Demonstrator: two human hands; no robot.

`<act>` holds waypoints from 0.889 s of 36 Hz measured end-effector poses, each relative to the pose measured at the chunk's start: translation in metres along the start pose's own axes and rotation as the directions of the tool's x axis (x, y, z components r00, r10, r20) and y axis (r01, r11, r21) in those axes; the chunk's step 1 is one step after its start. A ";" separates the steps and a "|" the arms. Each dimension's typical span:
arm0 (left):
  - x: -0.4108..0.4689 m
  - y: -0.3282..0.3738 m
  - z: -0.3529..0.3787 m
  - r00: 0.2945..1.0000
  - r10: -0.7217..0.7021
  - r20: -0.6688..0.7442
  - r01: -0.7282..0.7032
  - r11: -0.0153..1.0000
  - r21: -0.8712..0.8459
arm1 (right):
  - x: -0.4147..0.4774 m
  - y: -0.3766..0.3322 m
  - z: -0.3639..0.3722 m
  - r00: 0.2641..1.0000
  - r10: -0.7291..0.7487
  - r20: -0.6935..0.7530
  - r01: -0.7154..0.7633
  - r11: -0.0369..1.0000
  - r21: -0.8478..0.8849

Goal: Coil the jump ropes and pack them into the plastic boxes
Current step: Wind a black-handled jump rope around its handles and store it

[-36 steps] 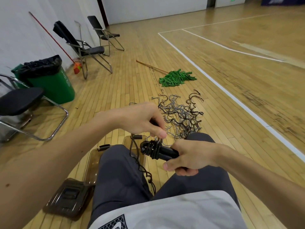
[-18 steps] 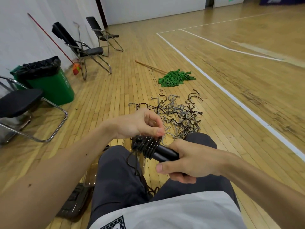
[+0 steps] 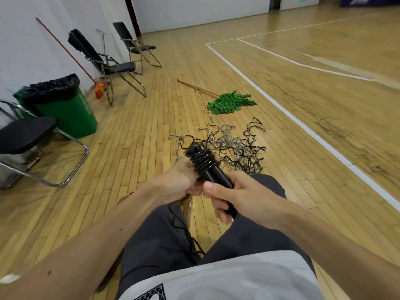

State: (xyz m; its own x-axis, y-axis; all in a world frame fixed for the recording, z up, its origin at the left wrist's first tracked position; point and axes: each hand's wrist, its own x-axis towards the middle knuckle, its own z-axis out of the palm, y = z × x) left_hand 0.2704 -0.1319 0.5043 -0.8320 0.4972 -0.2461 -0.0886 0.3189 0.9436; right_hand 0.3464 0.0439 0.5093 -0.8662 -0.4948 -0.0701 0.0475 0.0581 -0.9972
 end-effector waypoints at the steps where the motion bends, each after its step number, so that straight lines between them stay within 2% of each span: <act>1: -0.004 0.004 0.004 1.000 0.019 -0.002 -0.019 1.000 0.014 | 0.001 0.001 -0.001 1.000 0.006 -0.017 -0.006 1.000 0.001; 5: -0.009 0.005 0.011 1.000 0.015 -0.007 -0.014 1.000 0.017 | 0.005 0.009 -0.005 0.996 0.050 -0.071 -0.050 0.999 -0.004; 13: -0.015 0.001 0.013 0.999 0.033 -0.017 -0.029 0.981 0.190 | 0.015 0.020 -0.023 0.964 0.064 -0.258 -0.069 0.998 -0.010; 17: -0.016 -0.002 0.009 1.000 0.008 -0.017 -0.003 0.971 0.239 | 0.014 0.030 -0.027 0.963 0.071 -0.261 -0.093 0.993 -0.071; 20: -0.019 -0.004 0.011 1.000 -0.010 -0.013 0.014 0.936 0.353 | 0.016 0.035 -0.032 0.959 0.069 -0.276 -0.108 0.985 -0.131; 26: -0.034 0.004 0.017 0.995 0.104 0.005 -0.082 0.745 0.662 | 0.023 0.036 -0.037 0.961 0.065 -0.269 -0.127 0.967 -0.221; 29: -0.038 0.010 0.015 0.989 0.147 0.009 -0.086 0.521 0.850 | 0.025 0.039 -0.035 0.961 0.061 -0.270 -0.130 0.961 -0.246; 32: -0.039 0.016 0.013 0.978 0.208 0.019 -0.088 0.325 0.941 | 0.027 0.039 -0.035 0.960 0.067 -0.270 -0.144 0.951 -0.275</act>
State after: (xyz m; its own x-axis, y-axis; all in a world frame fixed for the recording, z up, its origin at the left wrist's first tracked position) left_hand 0.3082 -0.1361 0.5260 -0.8214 0.5684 -0.0483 0.5601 0.8196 0.1204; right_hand 0.3077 0.0628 0.4698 -0.9631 -0.2371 -0.1272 0.0330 0.3652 -0.9304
